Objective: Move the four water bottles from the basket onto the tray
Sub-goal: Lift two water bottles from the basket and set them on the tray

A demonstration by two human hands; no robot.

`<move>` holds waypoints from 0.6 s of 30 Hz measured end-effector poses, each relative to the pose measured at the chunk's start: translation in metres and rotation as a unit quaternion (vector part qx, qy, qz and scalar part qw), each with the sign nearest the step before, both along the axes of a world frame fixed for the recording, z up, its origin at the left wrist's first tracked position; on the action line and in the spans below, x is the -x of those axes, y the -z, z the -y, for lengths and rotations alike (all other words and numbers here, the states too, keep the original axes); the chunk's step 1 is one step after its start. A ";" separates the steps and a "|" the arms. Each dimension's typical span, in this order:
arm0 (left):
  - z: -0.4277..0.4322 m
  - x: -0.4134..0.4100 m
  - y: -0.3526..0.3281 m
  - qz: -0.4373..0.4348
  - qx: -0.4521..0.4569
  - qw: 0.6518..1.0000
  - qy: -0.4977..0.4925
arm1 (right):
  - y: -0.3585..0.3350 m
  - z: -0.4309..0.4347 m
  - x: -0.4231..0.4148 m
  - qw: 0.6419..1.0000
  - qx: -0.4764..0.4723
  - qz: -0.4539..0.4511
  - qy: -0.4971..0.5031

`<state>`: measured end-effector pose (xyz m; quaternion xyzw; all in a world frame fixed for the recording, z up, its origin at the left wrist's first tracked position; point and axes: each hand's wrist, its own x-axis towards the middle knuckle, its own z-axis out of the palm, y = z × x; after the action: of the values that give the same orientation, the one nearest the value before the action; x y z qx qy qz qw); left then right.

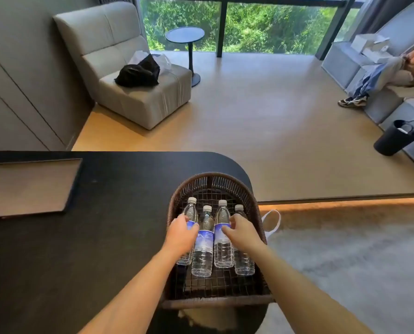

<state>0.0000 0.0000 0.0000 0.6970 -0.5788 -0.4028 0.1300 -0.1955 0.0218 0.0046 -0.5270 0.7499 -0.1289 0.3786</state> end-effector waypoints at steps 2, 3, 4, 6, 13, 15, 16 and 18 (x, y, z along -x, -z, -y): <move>0.020 0.003 0.009 0.020 -0.003 1.000 -0.001 | 0.008 0.022 -0.001 0.999 -0.003 -0.039 0.004; 0.028 0.005 0.013 0.029 -0.008 1.000 0.004 | 0.012 0.032 0.000 0.998 -0.010 -0.058 0.002; 0.036 0.008 0.015 0.039 -0.017 0.999 0.009 | 0.012 0.041 -0.001 0.997 -0.029 -0.070 0.006; 0.050 0.014 0.023 0.064 -0.030 0.997 0.025 | 0.015 0.055 0.000 0.995 -0.058 -0.082 -0.001; 0.081 0.020 0.048 0.108 -0.047 0.992 0.041 | 0.035 0.087 0.003 0.982 -0.127 -0.126 -0.052; 0.085 0.022 0.054 0.116 -0.046 0.991 0.041 | 0.036 0.092 0.004 0.980 -0.143 -0.128 -0.054; 0.088 0.022 0.056 0.122 -0.047 0.991 0.039 | 0.038 0.094 0.005 0.980 -0.147 -0.128 -0.051; 0.090 0.023 0.058 0.135 -0.047 0.989 0.041 | 0.040 0.095 0.007 0.983 -0.152 -0.102 -0.026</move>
<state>-0.0232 -0.0899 -0.0582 0.7261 -0.5997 -0.3362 0.0011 -0.2025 -0.0733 -0.0359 -0.4931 0.7814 0.0515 0.3790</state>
